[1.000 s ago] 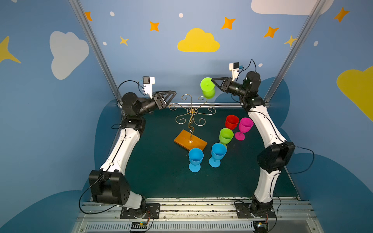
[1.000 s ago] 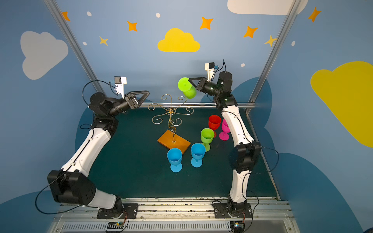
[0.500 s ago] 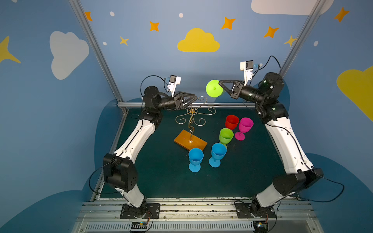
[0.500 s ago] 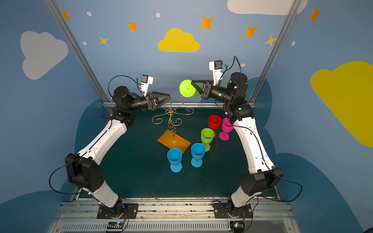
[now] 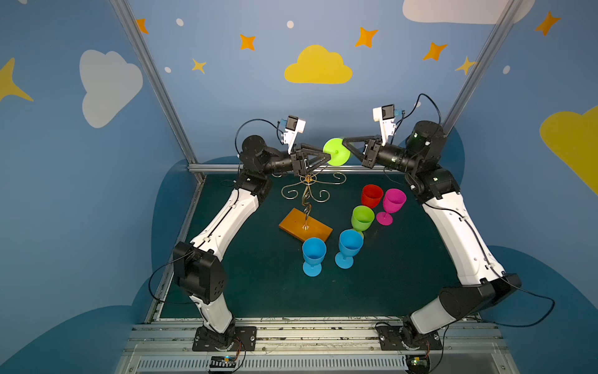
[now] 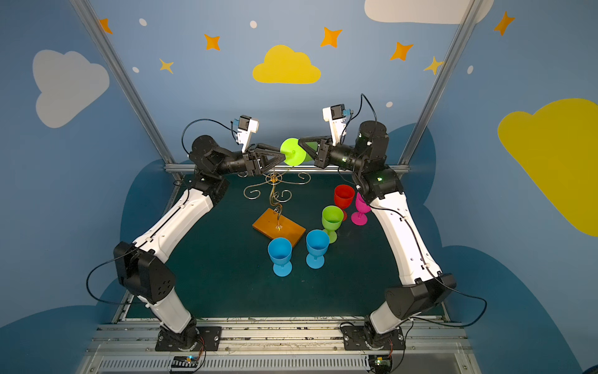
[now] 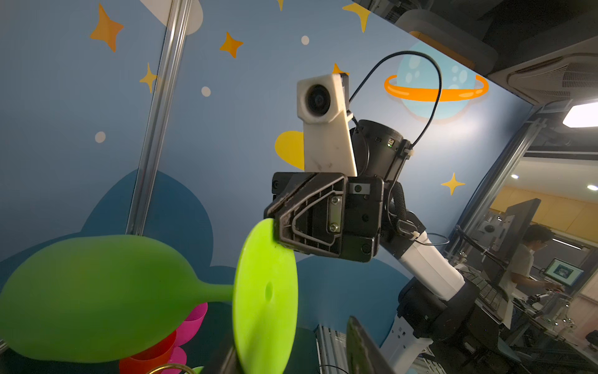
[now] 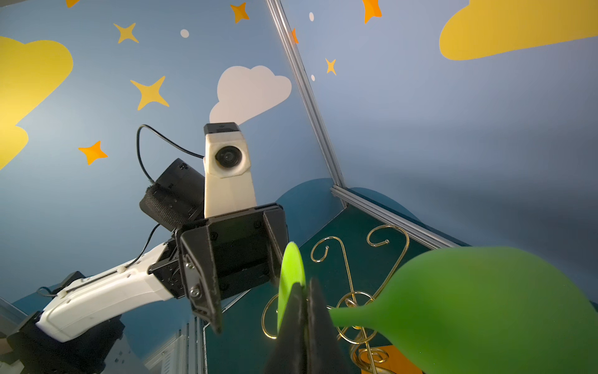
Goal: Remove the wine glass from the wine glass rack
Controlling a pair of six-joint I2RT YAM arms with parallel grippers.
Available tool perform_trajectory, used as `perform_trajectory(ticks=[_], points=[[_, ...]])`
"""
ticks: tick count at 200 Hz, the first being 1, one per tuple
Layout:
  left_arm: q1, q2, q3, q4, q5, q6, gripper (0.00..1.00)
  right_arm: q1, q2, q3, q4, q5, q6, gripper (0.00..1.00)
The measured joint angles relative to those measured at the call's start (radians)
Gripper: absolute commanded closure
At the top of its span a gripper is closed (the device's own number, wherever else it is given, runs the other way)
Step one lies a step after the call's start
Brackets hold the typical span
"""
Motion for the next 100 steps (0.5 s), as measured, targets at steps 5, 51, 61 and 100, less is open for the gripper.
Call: perform_trajectory(ticks=[5,51,61,100], points=[[0.0,0.002,0.0,0.003,0.0,-0.002,0.61,0.003,0.0,-0.001,0.0,0.001,-0.001,1.0],[-0.005,0.022,0.0,0.051,0.004,-0.048,0.84,0.026,-0.005,-0.005,-0.006,0.006,-0.016,1.0],[-0.006,0.028,0.0,0.077,0.005,-0.075,0.92,0.031,-0.008,-0.005,-0.008,0.008,-0.022,1.0],[-0.007,0.043,0.0,0.162,0.018,-0.187,0.97,0.037,-0.025,-0.005,-0.016,0.012,-0.042,0.99]])
